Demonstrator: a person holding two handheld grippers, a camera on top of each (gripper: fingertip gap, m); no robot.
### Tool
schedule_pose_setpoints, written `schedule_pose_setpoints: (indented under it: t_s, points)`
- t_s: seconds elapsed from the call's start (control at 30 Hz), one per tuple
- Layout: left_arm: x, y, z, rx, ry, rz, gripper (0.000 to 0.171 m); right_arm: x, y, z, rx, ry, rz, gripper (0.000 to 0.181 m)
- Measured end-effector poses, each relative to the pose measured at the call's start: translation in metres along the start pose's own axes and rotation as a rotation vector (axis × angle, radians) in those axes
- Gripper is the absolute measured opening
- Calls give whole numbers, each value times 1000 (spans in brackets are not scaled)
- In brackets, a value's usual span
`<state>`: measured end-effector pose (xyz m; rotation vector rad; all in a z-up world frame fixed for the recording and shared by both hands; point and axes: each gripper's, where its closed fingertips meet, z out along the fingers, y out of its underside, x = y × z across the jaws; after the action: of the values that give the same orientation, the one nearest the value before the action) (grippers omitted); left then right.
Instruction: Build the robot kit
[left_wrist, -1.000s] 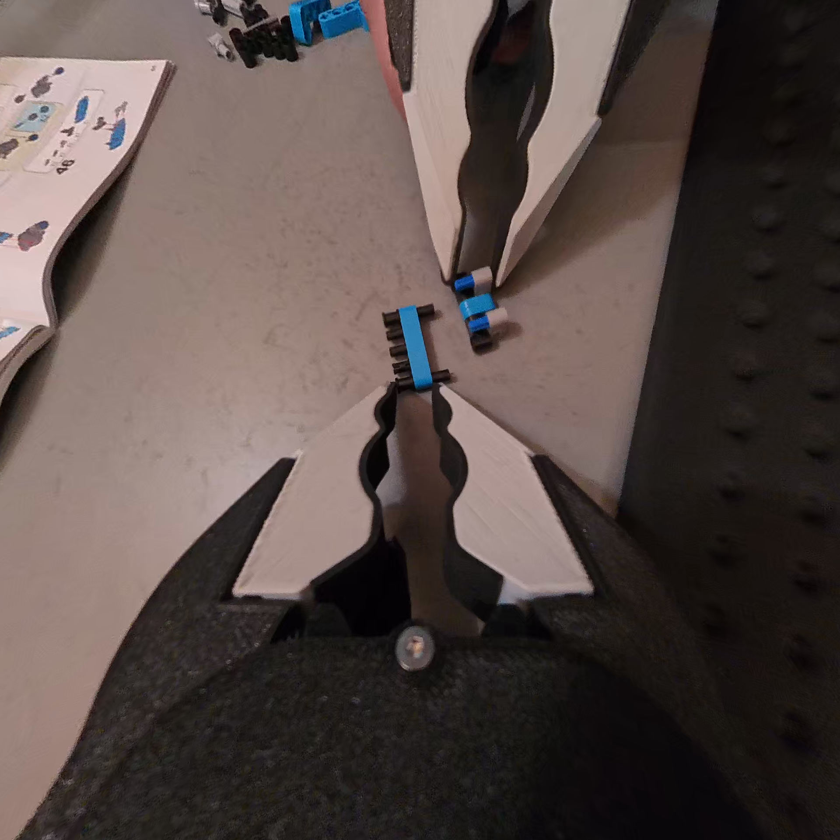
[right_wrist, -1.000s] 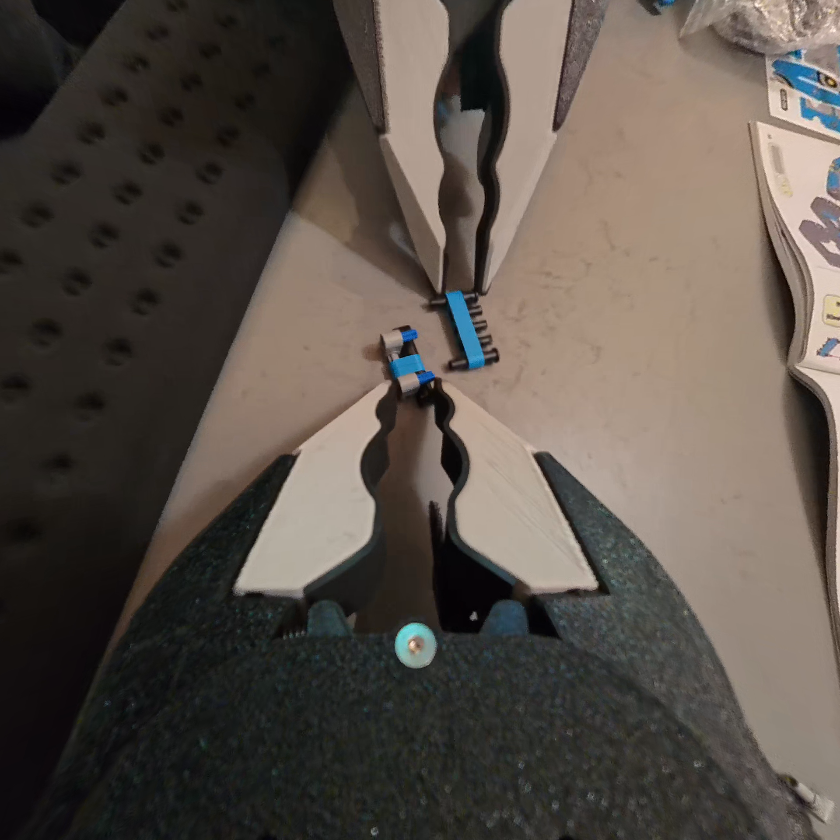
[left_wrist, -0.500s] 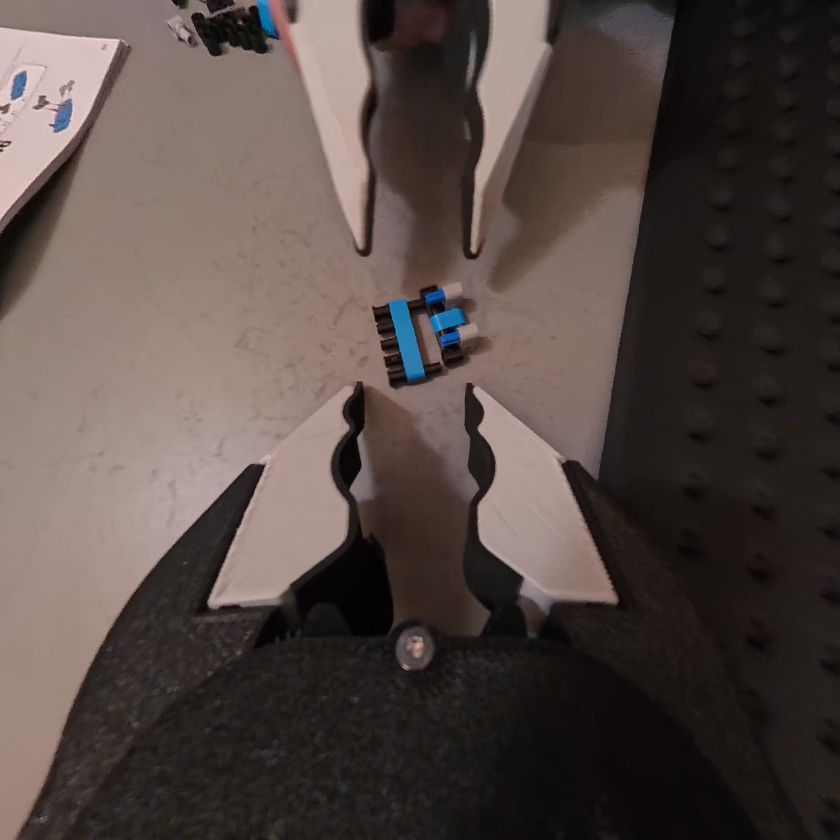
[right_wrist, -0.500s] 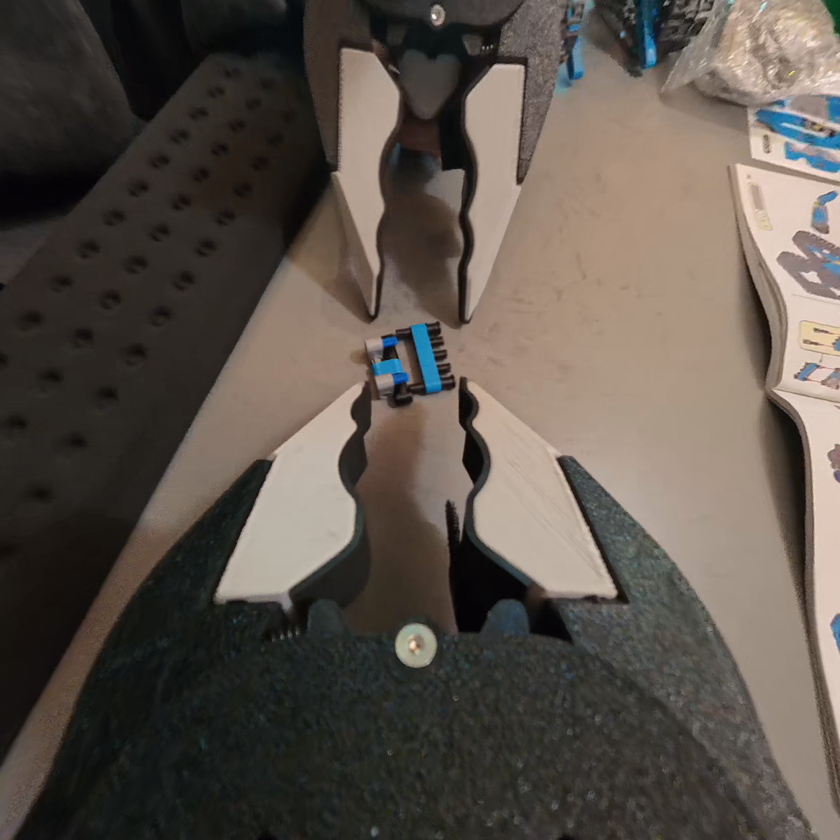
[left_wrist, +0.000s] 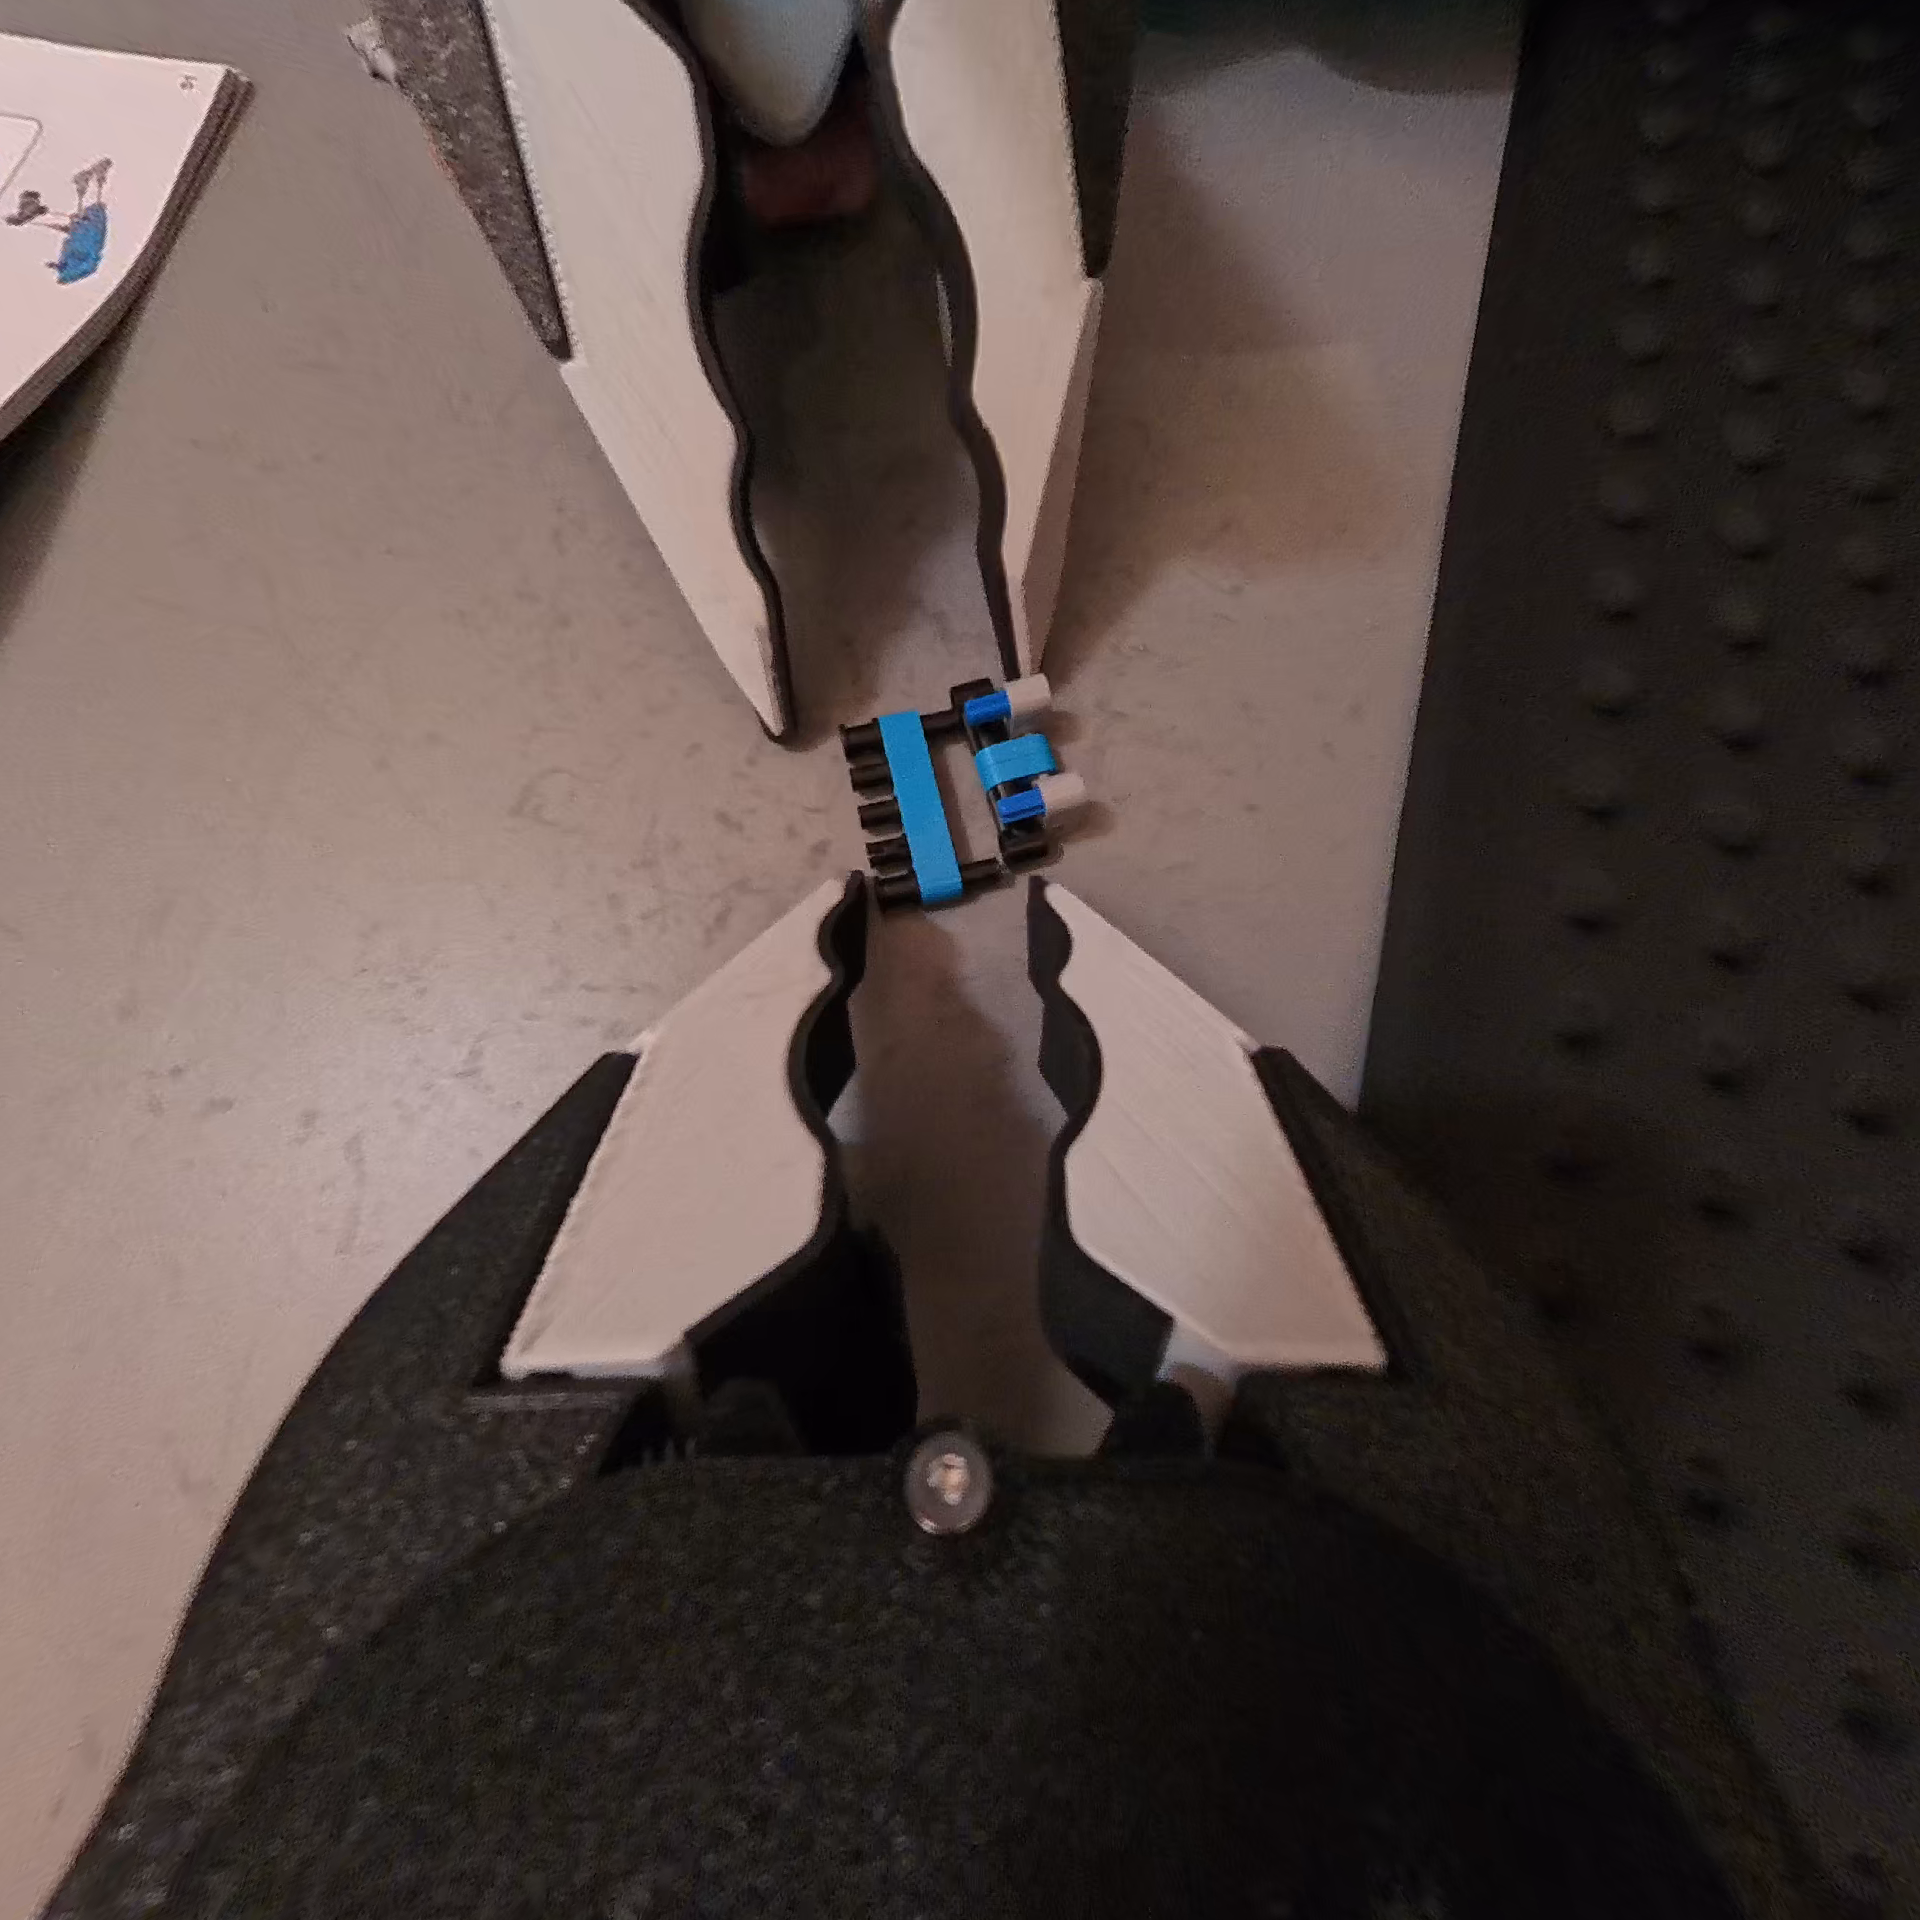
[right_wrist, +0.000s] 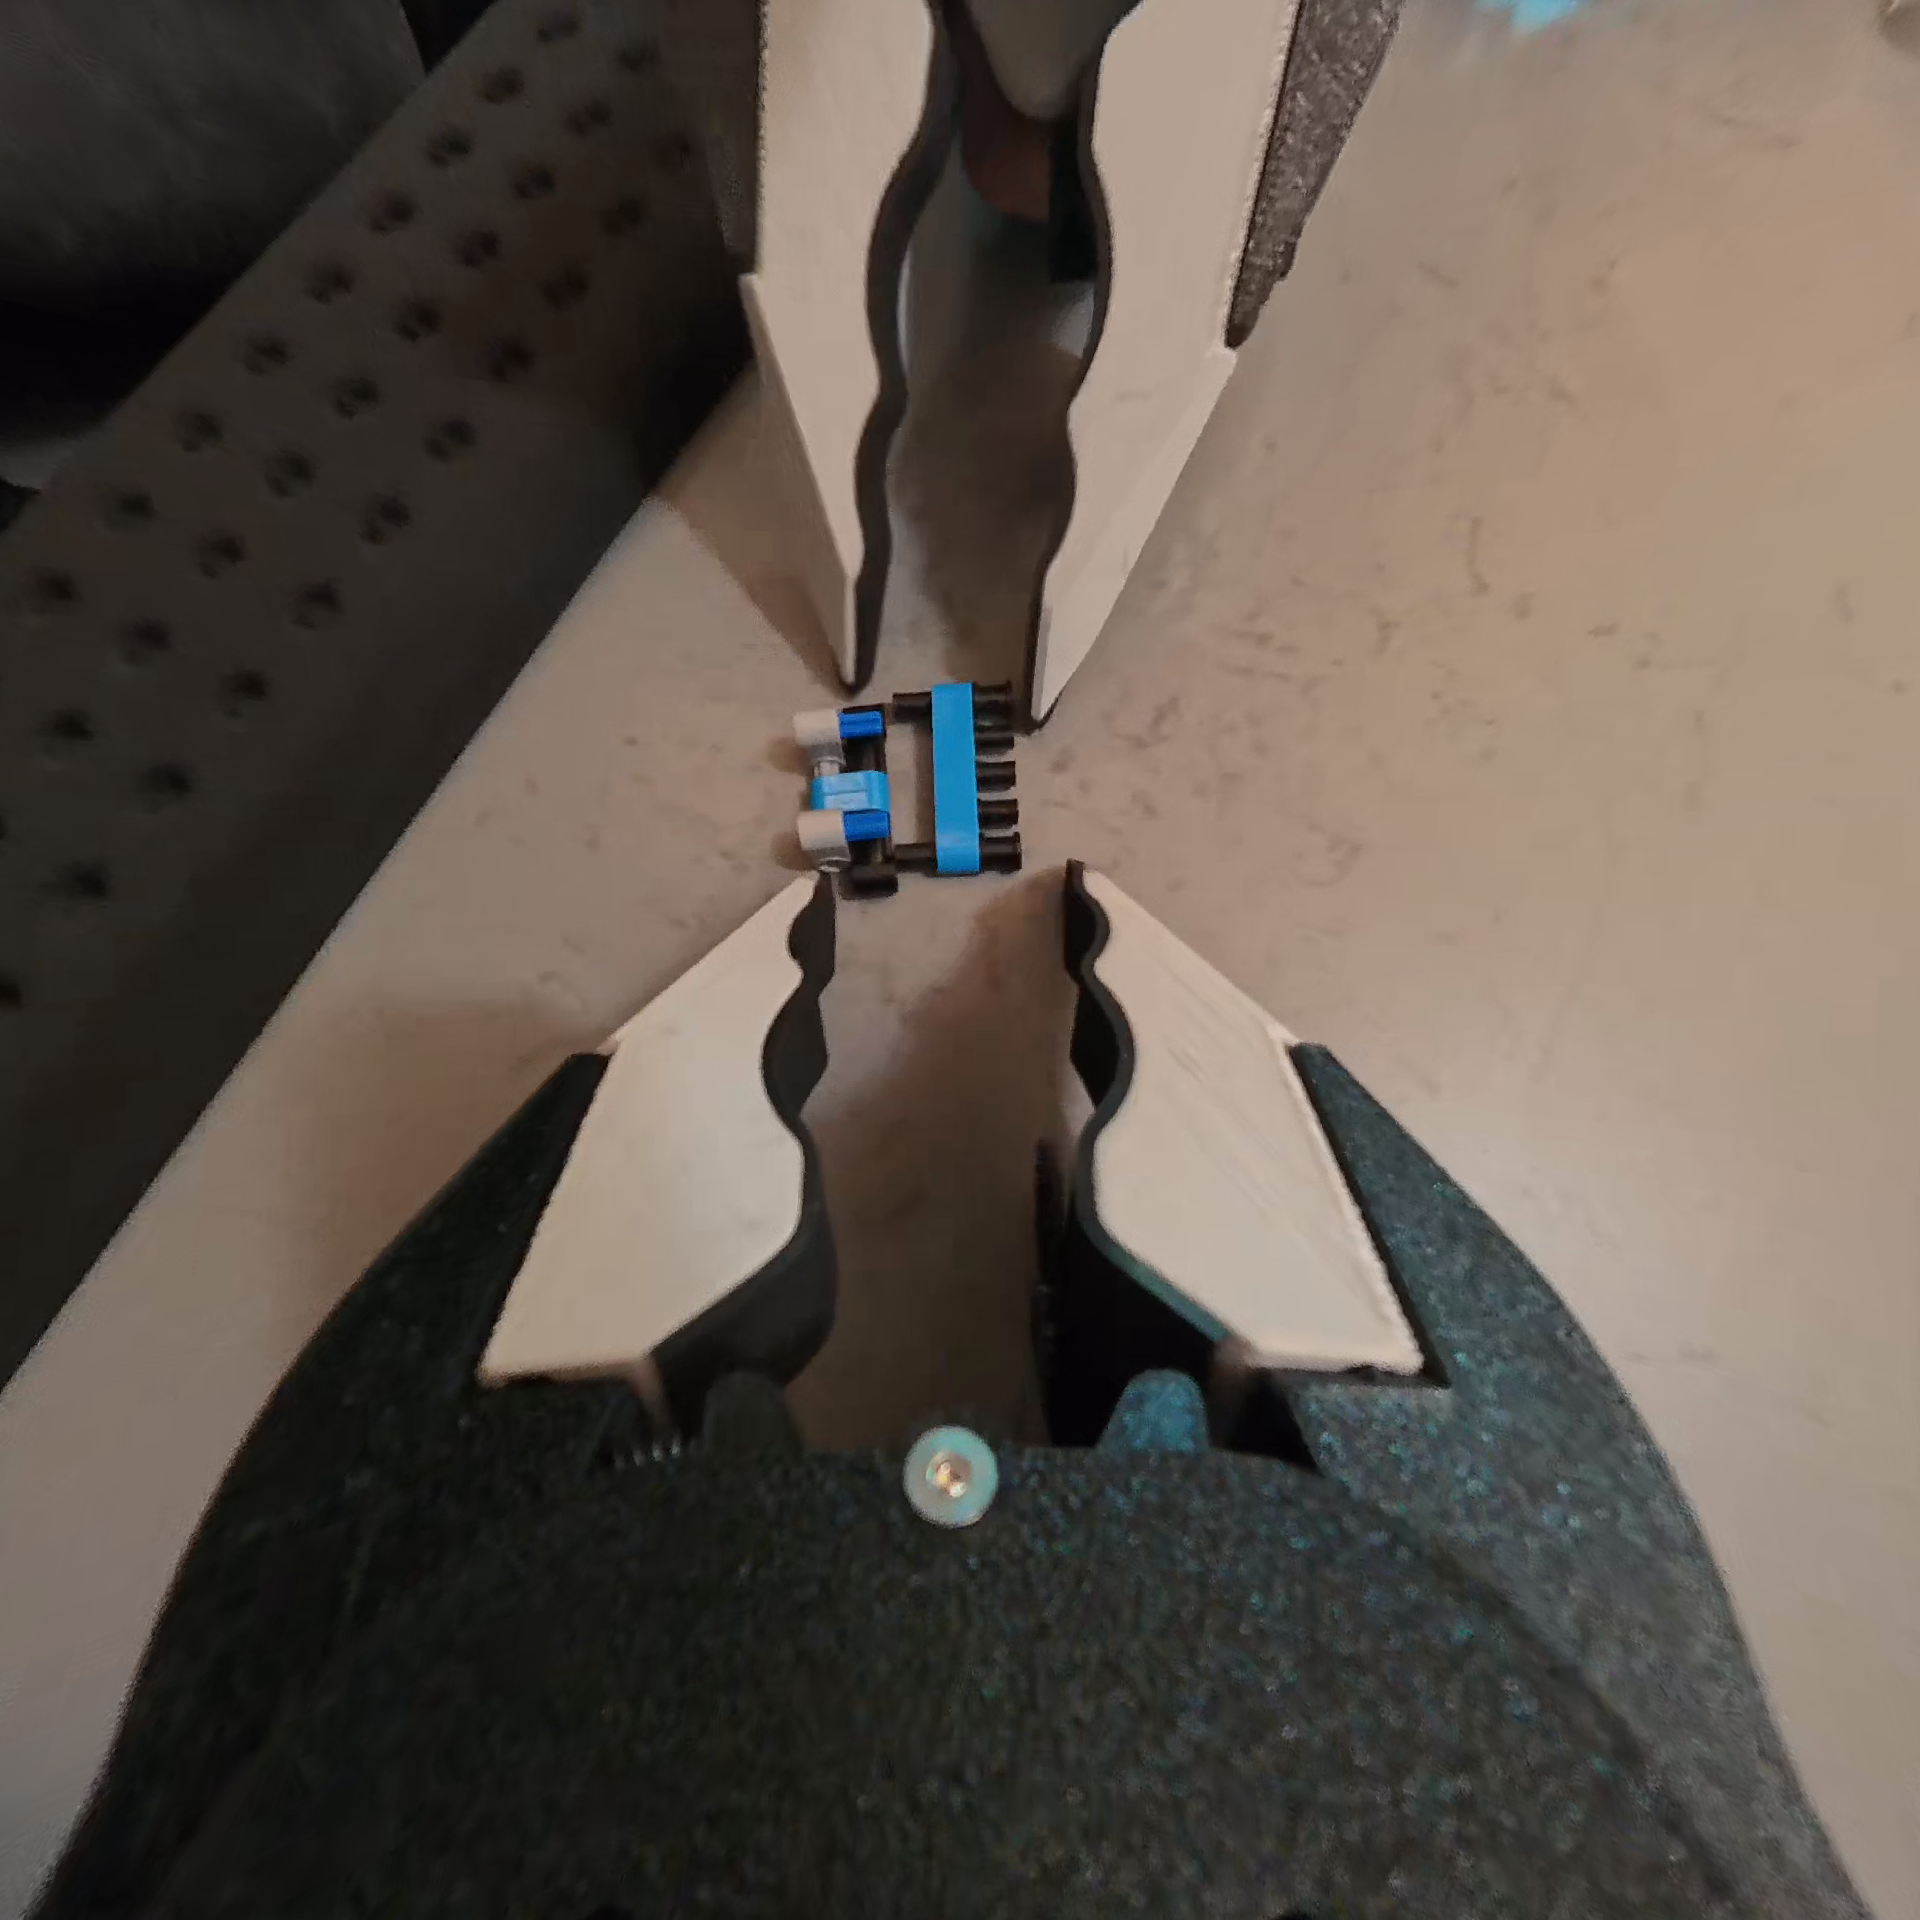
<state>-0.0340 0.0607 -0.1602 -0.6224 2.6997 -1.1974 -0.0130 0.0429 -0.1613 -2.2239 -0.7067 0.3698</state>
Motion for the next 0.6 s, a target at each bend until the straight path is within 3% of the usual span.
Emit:
schedule_pose_setpoints:
  t_s: [0.1, 0.43, 0.6]
  points:
    - [-3, -1, 1, 1, -5, -4, 23, -2, -1, 1, 0, -7, -4, 42]
    - [1, -1, 1, 0, 5, 16, 23, -5, -2, 2, 5, -13, 8, 39]
    - [8, 1, -2, 2, 48, -5, 33, -7, -3, 2, 8, -21, 12, 36]
